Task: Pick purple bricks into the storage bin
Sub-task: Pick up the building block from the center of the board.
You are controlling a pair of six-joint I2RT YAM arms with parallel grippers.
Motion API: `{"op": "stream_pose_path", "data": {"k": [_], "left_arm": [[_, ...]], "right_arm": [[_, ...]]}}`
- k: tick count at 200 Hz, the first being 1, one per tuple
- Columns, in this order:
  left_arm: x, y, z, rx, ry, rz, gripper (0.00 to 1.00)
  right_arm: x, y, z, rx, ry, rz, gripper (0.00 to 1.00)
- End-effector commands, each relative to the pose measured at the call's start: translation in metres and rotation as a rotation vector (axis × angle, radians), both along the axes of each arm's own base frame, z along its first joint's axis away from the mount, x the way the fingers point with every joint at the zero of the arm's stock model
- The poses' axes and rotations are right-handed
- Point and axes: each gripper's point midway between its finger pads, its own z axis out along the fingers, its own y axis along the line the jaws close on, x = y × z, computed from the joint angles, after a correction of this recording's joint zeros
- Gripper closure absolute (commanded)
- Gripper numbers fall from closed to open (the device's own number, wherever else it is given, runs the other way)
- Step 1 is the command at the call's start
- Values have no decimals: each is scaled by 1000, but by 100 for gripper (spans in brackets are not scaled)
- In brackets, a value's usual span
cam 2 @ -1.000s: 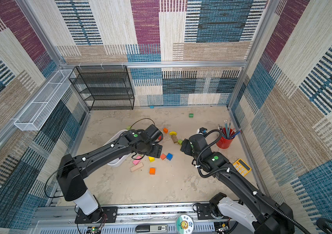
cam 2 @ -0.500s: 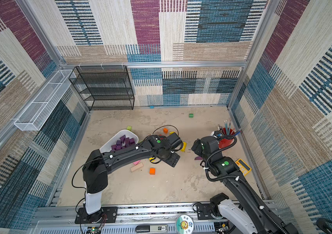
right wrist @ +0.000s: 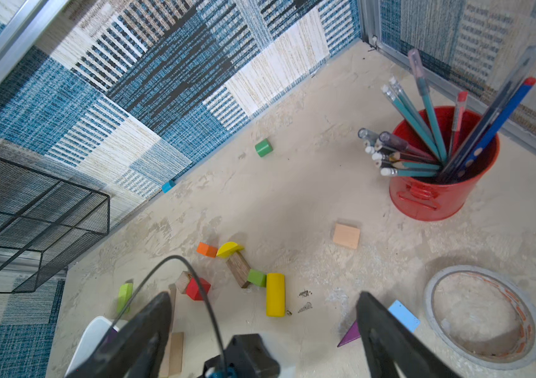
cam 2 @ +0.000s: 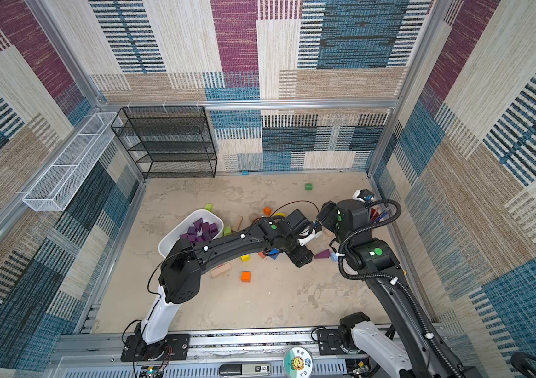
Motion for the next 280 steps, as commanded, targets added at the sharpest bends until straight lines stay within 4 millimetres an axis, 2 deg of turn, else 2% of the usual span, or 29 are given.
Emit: {"op": "stream_pose_path", "data": {"k": [1,54,93,153,227,262,280], "left_arm": [[4,-16,0,-28,-55,-102,24],[11,-41,-17,-34,-88,-162,25],[12,-58,-32,-36,-106,-208,25],[27,-75,-56,4,-146,-192,32],[32,-75,-78,39,-143,-170,39],[30,-76,-84,51,-152,-169,46],[28,-78,-84,49,-154,-172,53]], "right_arm": [[14,9,20,-7,-45,53,11],[38,24,55,-18,-99,131,11],[46,42,74,5,-160,221,12],[43,51,80,8,-210,285,12],[38,49,73,-6,-227,286,12],[36,48,72,-8,-228,284,12],[35,48,71,-7,-230,285,11]]}}
